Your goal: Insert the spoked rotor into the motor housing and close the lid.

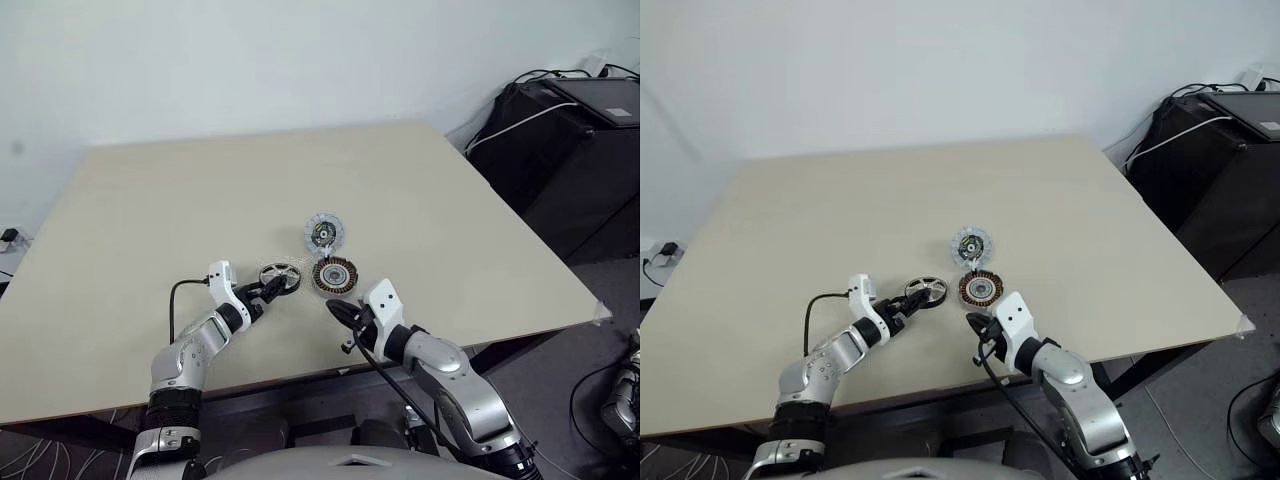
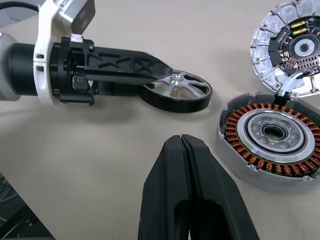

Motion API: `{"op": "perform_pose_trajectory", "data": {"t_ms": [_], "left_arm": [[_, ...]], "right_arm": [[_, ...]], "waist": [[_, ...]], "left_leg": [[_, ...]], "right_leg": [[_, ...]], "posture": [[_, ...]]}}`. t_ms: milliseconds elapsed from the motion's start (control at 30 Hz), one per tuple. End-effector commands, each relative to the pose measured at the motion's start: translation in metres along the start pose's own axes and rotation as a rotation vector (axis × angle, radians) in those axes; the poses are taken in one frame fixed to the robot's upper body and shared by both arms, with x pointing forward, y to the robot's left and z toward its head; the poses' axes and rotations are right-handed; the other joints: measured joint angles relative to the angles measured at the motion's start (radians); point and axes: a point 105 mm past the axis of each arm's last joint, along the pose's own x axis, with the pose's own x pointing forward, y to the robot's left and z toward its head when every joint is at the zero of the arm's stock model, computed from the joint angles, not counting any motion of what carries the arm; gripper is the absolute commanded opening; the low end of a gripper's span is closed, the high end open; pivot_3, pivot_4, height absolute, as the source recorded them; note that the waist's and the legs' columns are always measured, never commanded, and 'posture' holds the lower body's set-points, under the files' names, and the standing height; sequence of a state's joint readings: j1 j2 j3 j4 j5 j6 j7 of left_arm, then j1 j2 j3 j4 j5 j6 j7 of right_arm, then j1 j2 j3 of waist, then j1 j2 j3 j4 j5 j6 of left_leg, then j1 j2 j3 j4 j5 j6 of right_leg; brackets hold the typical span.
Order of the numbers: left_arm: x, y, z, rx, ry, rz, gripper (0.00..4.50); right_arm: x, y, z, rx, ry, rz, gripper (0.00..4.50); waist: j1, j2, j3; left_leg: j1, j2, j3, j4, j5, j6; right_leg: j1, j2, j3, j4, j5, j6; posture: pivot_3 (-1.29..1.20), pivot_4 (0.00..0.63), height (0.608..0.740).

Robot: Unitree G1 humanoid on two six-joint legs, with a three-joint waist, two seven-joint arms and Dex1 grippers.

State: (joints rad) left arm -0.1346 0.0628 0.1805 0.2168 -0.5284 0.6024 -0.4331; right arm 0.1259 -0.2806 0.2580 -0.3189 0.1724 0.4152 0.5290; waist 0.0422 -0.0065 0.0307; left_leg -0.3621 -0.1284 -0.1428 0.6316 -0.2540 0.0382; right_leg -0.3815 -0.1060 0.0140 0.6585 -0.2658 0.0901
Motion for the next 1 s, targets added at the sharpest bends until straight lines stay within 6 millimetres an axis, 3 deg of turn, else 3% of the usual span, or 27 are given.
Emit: {"op": "perform_pose_trajectory", "data": {"t_ms": [33,300,400,733,900,1000], "left_arm": [[0.005,0.000,0.008,-0.013,-0.035,0.030,3.81],[0.008,0.005,0.007,-0.109,-0.081,0.084,1.22],[0.008,0.004,0.007,-0.128,-0.093,0.085,0.57],[-0.009,0.003,0.028,-0.211,-0.254,0.033,0.56],[-0.022,-0.013,0.047,-0.278,-0.370,-0.105,0.56],[-0.019,-0.026,0.048,-0.295,-0.362,-0.153,0.56]], "right_arm": [[0.000,0.000,0.013,-0.022,-0.052,0.001,0.00],[-0.001,-0.001,0.013,-0.023,-0.050,-0.003,0.00],[-0.001,0.000,0.013,-0.024,-0.049,-0.002,0.00],[-0.002,0.000,0.012,-0.020,-0.049,-0.012,0.00],[-0.002,0.000,0.012,-0.015,-0.047,-0.012,0.00],[-0.001,0.000,0.011,-0.015,-0.045,-0.010,0.00]], "waist": [[0.000,0.000,0.000],[0.000,-0.001,-0.001],[0.000,-0.002,-0.001],[-0.004,-0.002,-0.001],[-0.003,-0.002,0.000],[0.002,-0.002,0.000]], "left_leg": [[0.000,0.000,0.000,0.000,0.000,0.000],[0.000,0.000,0.000,0.001,0.000,0.000],[0.000,0.000,0.000,0.003,0.000,0.000],[-0.001,0.000,0.000,0.009,-0.001,0.001],[-0.006,0.001,0.000,0.013,-0.003,0.002],[-0.007,0.001,0.000,0.015,-0.004,0.003]], "right_leg": [[0.000,0.000,0.000,0.000,0.000,0.000],[0.001,0.000,0.000,0.000,0.000,0.001],[0.001,0.000,0.000,0.000,0.000,0.003],[0.003,0.001,0.000,0.000,0.001,0.007],[0.000,0.002,-0.001,0.000,0.001,0.007],[0.000,0.001,-0.001,0.000,0.001,0.007]], "posture": [[0.00,0.000,0.740],[0.00,0.000,0.740],[0.00,0.000,0.740],[0.00,0.000,0.740],[0.00,0.000,0.740],[0.00,0.000,0.740]]}}
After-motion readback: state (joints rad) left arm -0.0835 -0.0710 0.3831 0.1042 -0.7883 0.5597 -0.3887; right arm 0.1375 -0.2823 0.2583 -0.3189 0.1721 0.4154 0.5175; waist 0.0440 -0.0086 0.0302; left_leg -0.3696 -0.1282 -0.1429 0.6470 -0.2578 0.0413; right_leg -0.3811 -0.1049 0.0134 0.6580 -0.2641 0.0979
